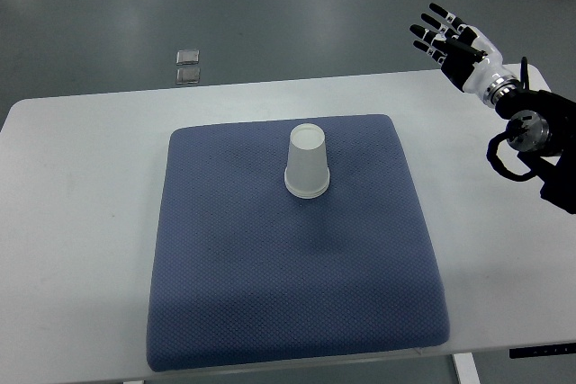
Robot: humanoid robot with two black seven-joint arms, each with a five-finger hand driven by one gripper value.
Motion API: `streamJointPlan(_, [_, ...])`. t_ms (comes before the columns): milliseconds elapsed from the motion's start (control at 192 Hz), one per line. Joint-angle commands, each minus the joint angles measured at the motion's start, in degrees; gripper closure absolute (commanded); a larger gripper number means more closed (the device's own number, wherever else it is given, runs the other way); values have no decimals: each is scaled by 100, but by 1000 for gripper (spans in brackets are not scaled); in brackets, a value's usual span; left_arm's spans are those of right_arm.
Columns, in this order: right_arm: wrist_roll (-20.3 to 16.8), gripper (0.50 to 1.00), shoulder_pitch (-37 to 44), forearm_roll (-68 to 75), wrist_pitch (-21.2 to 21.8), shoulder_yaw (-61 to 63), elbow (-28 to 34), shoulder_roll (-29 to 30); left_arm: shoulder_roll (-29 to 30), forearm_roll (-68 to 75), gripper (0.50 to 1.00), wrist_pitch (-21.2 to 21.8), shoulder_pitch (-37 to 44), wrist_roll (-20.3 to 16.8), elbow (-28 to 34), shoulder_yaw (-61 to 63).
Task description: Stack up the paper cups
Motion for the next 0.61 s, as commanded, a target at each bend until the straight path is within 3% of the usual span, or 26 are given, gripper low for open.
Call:
streamJointPlan(0, [5, 587, -44, -3, -18, 1, -6, 46, 0, 1, 500, 0, 0, 0, 0, 0])
streamJointPlan(604, [31, 587, -150, 14, 8, 18, -14, 116, 0, 1, 500, 0, 0, 0, -26, 0])
